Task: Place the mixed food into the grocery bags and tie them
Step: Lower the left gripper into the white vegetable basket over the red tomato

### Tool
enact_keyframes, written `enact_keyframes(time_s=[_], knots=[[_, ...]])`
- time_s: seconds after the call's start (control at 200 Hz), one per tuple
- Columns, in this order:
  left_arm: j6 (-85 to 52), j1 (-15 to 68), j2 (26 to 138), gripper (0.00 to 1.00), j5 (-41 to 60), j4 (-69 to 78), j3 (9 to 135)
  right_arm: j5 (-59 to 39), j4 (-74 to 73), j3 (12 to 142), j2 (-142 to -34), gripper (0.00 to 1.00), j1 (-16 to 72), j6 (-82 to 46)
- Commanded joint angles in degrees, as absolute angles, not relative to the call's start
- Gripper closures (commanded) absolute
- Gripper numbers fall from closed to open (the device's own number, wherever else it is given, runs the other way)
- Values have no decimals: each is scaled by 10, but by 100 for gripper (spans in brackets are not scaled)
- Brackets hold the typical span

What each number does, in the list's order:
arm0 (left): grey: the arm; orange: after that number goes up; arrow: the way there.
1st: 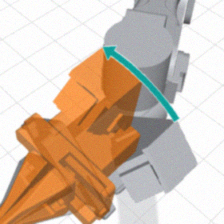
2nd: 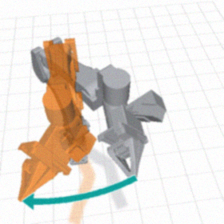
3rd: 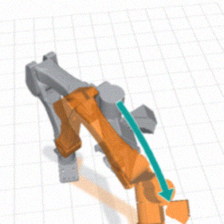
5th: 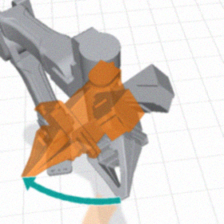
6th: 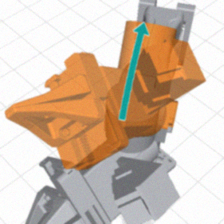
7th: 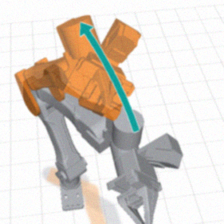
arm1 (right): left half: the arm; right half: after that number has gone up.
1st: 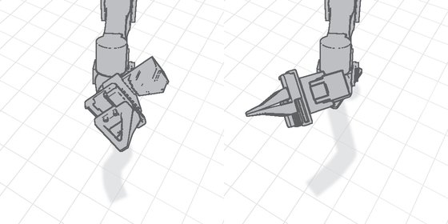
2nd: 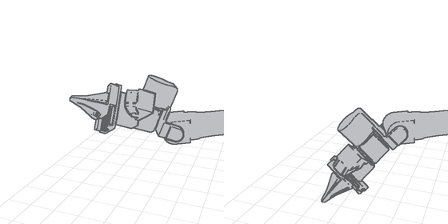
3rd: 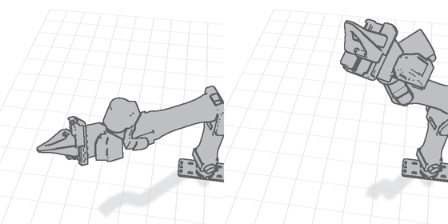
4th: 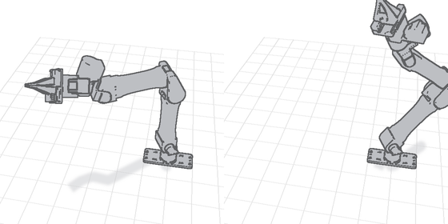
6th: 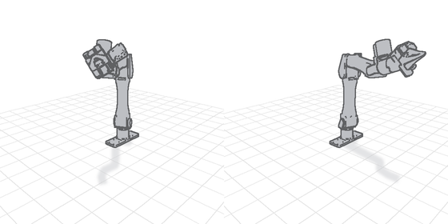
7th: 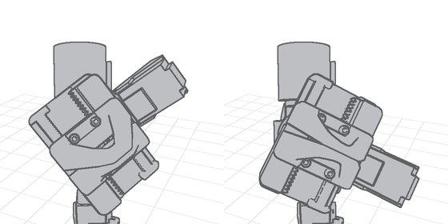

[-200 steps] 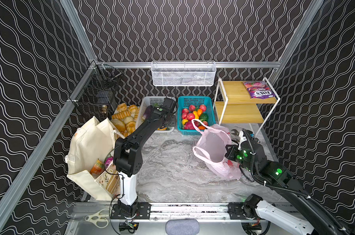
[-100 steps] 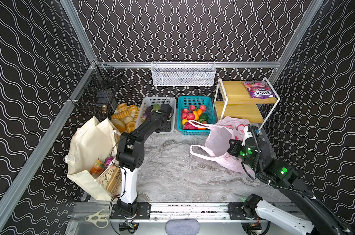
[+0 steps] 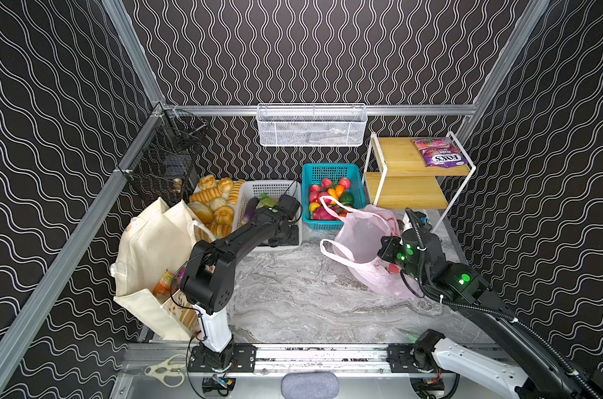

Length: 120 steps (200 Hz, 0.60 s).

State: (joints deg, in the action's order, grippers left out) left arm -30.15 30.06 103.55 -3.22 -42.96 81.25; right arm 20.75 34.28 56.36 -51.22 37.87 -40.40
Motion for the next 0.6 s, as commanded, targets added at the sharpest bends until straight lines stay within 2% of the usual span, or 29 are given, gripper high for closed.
enact_keyframes(time_s=[0.0,0.1,0.285,0.596], knots=[[-331,332,1015,40,-32,-452,800,207,328,556,-510,100,378,-413],[-348,355,988,41,-36,-465,782,210,327,552,-506,100,376,-416],[-320,374,917,36,-142,-478,813,195,314,551,-508,100,377,-411],[-204,265,972,33,-130,-492,856,181,296,548,-510,100,376,-411]])
